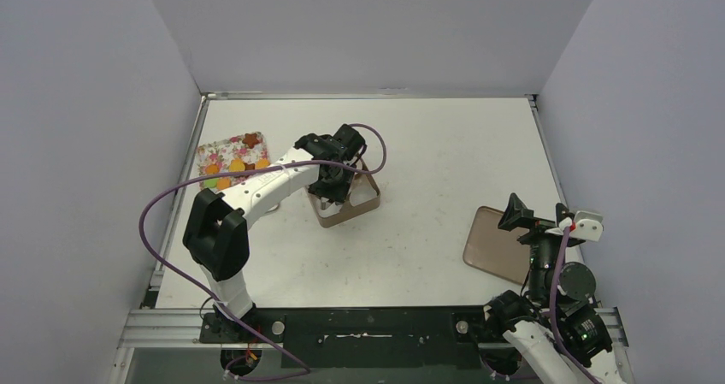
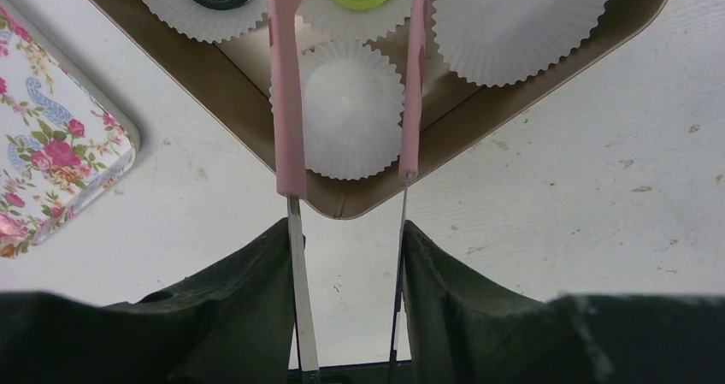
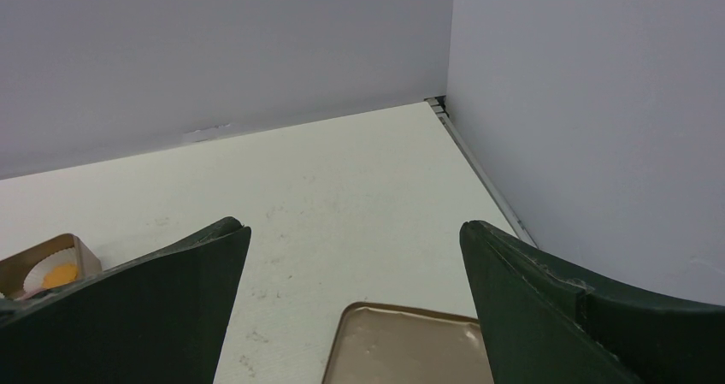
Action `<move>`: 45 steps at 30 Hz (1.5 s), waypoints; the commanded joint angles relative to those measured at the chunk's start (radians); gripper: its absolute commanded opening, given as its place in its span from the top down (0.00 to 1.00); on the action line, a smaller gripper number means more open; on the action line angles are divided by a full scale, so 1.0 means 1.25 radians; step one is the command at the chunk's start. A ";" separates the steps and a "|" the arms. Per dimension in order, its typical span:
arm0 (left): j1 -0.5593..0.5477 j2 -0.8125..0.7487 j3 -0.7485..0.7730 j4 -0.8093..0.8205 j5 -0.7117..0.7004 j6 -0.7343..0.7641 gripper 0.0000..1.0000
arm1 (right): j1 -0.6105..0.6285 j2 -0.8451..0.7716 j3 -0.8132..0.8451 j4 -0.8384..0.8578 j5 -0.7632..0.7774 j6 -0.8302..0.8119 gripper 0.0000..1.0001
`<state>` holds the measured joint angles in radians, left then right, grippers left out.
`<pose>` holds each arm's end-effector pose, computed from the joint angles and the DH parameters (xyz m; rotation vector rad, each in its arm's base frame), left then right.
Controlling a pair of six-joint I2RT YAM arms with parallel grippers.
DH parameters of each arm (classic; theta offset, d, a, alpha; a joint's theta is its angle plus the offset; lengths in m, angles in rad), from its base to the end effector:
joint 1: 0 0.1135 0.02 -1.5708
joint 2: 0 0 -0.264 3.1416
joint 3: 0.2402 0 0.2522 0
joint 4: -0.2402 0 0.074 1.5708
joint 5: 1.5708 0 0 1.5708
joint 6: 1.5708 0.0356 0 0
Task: Pack the cookies
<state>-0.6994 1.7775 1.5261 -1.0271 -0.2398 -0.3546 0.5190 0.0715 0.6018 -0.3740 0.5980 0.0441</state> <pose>0.2791 -0.2238 0.2651 0.4266 2.7362 0.0833 0.0445 0.0023 0.3241 0.1564 1.4334 0.0393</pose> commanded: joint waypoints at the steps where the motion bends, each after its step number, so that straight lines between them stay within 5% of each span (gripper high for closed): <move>1: -0.003 -0.007 -0.002 0.024 -0.019 0.004 0.58 | 0.008 0.000 -0.006 0.030 0.006 -0.006 0.00; 22: 0.048 -0.122 0.042 -0.008 -0.050 -0.014 0.62 | 0.008 0.001 -0.005 0.029 0.005 -0.006 0.00; 45: 0.468 -0.247 -0.123 0.072 -0.068 -0.001 0.64 | 0.008 -0.006 -0.008 0.032 0.006 -0.007 0.00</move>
<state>-0.1543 1.5063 1.3735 -1.0214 -0.2905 -0.3618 0.5190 0.0715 0.5941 -0.3740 0.5976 0.0410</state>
